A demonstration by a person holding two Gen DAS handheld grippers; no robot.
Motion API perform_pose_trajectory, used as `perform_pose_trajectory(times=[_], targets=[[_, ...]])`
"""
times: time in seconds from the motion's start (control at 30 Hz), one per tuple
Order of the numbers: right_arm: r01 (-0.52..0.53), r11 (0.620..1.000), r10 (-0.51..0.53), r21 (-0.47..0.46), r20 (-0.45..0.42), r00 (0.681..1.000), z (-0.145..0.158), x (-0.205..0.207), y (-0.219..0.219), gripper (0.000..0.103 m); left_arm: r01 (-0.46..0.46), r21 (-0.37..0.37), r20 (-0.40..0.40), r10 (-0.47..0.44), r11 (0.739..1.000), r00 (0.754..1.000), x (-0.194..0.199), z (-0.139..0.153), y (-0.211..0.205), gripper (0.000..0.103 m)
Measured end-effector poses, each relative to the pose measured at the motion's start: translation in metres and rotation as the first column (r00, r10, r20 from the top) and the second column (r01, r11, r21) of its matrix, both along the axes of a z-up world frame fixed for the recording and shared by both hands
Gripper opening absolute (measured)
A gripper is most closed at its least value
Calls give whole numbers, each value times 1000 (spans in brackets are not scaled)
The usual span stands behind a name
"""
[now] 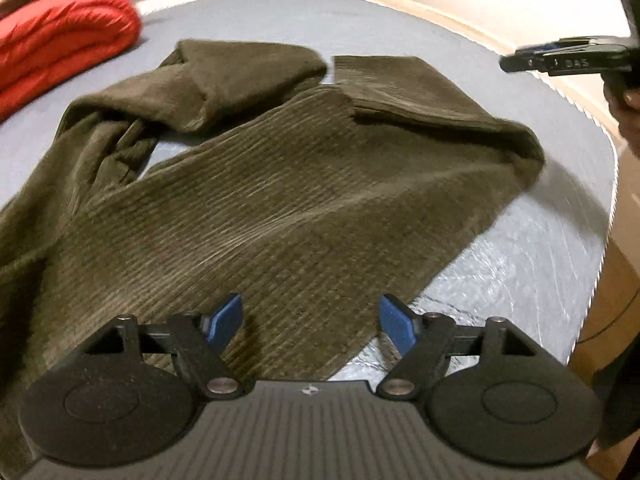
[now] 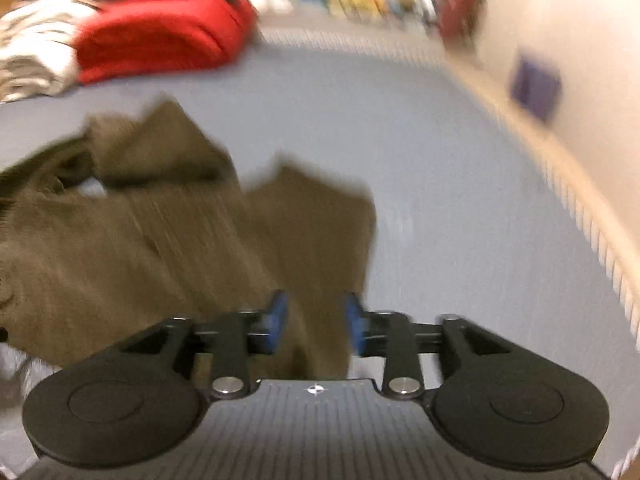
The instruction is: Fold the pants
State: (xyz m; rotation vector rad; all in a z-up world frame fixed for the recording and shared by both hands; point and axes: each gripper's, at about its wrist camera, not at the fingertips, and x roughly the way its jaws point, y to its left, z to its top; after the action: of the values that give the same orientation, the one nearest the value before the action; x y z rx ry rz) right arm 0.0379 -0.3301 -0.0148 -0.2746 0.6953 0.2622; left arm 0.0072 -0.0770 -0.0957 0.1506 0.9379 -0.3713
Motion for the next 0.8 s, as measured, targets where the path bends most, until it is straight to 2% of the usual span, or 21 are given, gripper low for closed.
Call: perform_pose_trajectory(times=[0.1,0.23,0.33,0.37,0.4,0.43,0.5,0.57,0.6,0.63,0.67,0.7,0.73,0.77,0.8], targets=[[-143,990,144,-19,47,988,-20,11,43,63,-33,-5,12,33,999,999,-2,-3,6,73],[-295,936,301,-194,4,954,-69,35,102,64,-24,34,41,22,999,999,-7,-10,6,72],[-299,903,302,-308,-38,953,-99,54,121,64,-25,26,28,24,999,999,-4,-13,8,72],[-302,901,300,-310,-55,952,-104,59,121,55,-30,12,8,29,999,1000,-1,-14,9,72],[-309,911,298,-274,-82,951,-105,65,120,25,-33,3,-4,33,999,999,1,-13,10,71],[-298,932,282,-206,-104,954,-101,72,113,22,-35,-1,-11,35,999,999,2,-13,10,70],[-215,973,212,-87,-47,976,-79,80,89,7,-33,2,-3,33,999,999,4,-10,9,68],[-53,999,53,9,62,997,-51,74,46,7,-37,-7,11,37,999,999,6,-4,8,68],[46,996,-54,77,106,993,-37,74,17,7,-39,-15,14,39,999,999,6,-2,8,68],[154,979,-172,133,139,975,-26,73,-11,7,-41,-23,20,41,999,999,7,2,8,68],[278,943,-307,184,158,938,-17,70,-44,7,-42,-30,26,43,999,999,7,5,7,68],[408,886,-446,220,162,880,-13,65,-78,7,-41,-35,29,42,999,999,8,7,7,68],[529,817,-566,229,150,810,-14,62,-105,7,-36,-41,30,37,999,999,8,9,6,68],[657,721,-688,220,118,716,-19,58,-135,7,-29,-46,27,30,999,999,7,9,5,68],[754,617,-780,225,47,624,-30,55,-165,7,-18,-50,21,19,999,1000,6,8,3,69]])
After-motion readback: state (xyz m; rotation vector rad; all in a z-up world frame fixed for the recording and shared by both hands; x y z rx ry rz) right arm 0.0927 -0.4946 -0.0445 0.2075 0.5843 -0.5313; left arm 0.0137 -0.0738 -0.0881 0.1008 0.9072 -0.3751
